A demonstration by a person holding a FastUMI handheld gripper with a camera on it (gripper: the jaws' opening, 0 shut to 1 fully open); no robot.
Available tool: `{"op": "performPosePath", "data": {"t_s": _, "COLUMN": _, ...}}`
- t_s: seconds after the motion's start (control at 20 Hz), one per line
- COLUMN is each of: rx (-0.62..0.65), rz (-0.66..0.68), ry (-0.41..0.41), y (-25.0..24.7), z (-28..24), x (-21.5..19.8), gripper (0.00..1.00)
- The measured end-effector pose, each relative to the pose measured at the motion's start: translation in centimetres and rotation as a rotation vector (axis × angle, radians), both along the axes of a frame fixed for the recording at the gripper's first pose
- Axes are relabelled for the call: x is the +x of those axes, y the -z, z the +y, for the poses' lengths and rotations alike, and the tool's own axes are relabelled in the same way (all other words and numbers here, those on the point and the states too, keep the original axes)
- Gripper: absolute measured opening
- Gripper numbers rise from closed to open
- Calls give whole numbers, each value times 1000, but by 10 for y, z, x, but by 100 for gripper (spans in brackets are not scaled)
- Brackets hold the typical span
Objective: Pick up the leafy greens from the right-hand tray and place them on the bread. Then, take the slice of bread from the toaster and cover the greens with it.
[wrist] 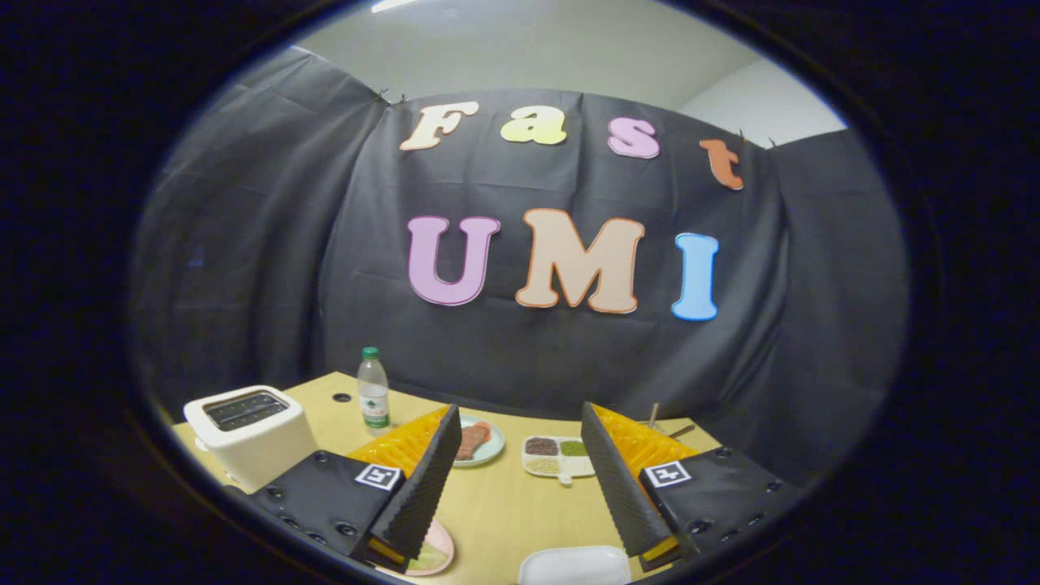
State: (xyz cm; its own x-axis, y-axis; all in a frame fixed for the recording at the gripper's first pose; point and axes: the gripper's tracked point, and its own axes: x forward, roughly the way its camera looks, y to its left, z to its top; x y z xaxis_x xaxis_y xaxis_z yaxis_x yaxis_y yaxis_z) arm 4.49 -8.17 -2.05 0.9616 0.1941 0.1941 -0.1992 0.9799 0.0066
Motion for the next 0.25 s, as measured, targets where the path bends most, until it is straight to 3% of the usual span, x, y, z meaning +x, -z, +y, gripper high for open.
{"op": "performPosePath", "data": {"t_s": 0.25, "rx": 34, "rz": 39, "ry": 26, "y": 4, "z": -16, "x": 5, "gripper": 92}}
